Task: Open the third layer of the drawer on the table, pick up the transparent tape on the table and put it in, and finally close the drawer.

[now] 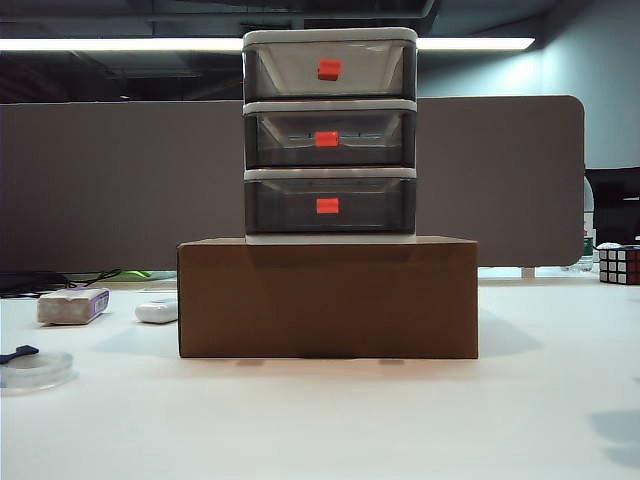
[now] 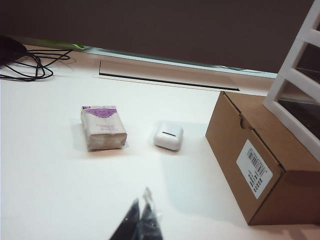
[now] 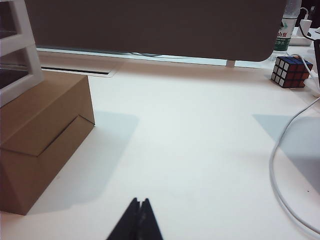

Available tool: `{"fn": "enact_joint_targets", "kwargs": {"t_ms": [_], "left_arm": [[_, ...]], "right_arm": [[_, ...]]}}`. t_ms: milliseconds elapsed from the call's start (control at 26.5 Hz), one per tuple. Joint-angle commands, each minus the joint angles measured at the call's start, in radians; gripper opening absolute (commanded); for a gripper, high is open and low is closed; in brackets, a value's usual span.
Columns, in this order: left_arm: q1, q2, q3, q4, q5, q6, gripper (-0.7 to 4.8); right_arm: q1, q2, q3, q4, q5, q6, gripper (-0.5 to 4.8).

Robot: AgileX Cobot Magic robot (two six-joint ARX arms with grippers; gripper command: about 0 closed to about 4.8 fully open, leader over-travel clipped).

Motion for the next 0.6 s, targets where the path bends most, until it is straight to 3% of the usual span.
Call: {"fn": "enact_joint_targets", "kwargs": {"t_ms": [38, 377, 453, 528, 603], "left_arm": [[0.002, 0.0, 0.006, 0.011, 0.0, 0.001, -0.04], [0.0, 0.0, 0.006, 0.011, 0.013, -0.028, -0.03], [-0.019, 0.0, 0.006, 0.018, 0.169, -0.171, -0.04], [-0.056, 0.0, 0.006, 0.016, 0.243, -0.191, -0.05], [-0.143, 0.0, 0.006, 0.024, 0.266, -0.191, -0.05]], "right_arm": [[0.0, -0.002, -0.006, 0.014, 0.0, -0.003, -0.05], [0.0, -0.002, -0.006, 0.015, -0.016, 0.017, -0.05], [0.001, -0.002, -0.006, 0.032, -0.155, 0.161, -0.05], [0.003, -0.002, -0.006, 0.057, -0.295, 0.274, -0.05], [0.017, -0.002, -0.006, 0.077, -0.4, 0.294, -0.05]]}}
